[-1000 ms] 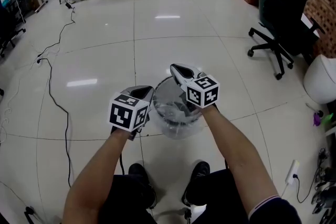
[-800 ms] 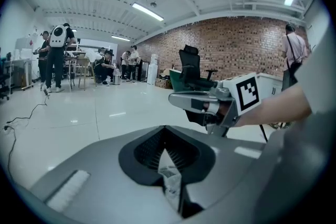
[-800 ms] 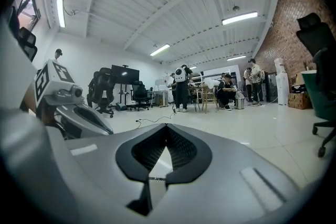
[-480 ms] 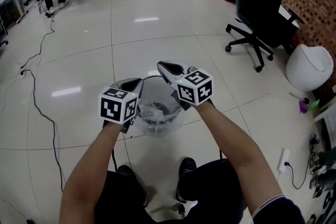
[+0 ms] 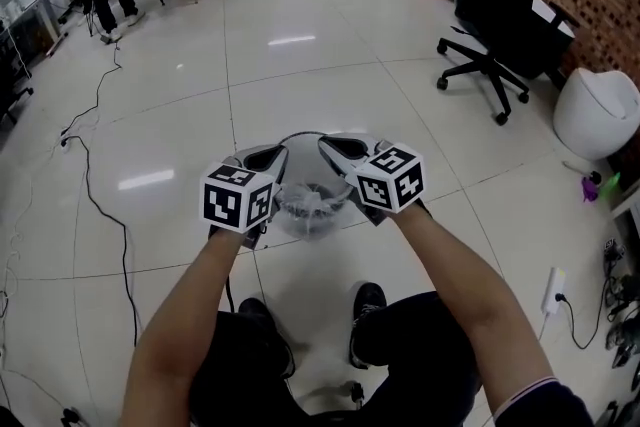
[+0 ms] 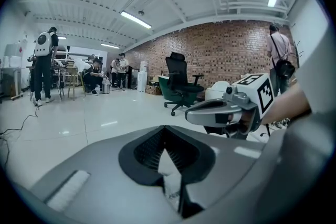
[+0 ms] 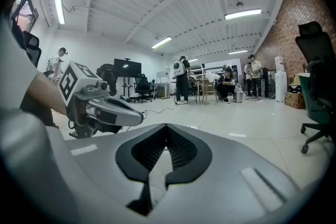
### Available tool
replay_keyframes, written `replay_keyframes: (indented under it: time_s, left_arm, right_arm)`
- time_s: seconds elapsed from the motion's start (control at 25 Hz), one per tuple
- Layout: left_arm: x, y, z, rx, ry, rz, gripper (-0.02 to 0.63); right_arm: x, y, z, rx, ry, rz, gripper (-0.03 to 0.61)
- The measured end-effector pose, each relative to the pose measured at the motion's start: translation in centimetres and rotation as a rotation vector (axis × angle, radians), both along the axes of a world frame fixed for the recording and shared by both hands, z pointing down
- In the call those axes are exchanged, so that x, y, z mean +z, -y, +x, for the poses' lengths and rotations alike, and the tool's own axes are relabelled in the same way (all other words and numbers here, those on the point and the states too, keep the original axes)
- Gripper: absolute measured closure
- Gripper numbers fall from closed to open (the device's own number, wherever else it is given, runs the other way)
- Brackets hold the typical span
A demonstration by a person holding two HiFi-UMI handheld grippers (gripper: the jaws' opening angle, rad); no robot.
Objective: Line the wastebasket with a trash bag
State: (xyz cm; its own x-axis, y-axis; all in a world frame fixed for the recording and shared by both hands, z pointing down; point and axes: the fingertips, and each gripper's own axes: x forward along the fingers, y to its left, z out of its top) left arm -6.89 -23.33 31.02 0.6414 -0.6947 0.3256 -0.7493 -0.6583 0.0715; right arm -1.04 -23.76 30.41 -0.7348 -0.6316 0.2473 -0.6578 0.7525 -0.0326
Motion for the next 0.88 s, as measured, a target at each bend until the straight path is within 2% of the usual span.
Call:
replay_keyframes:
  time_s: [0.4,0.88]
  left_arm:
    - [-1.7,-1.7,0.2,-0.002,-0.023,0.056,0.603]
    - [-1.6,-1.6,1.2,0.012,-0.021,0.061,0.603]
  right_arm:
    - [0.0,-2.5,0.2,-0.019,0.018,0.001,0.578]
    - [0.1,-2.6,0.8,-0.027,0.01,0.016,0.578]
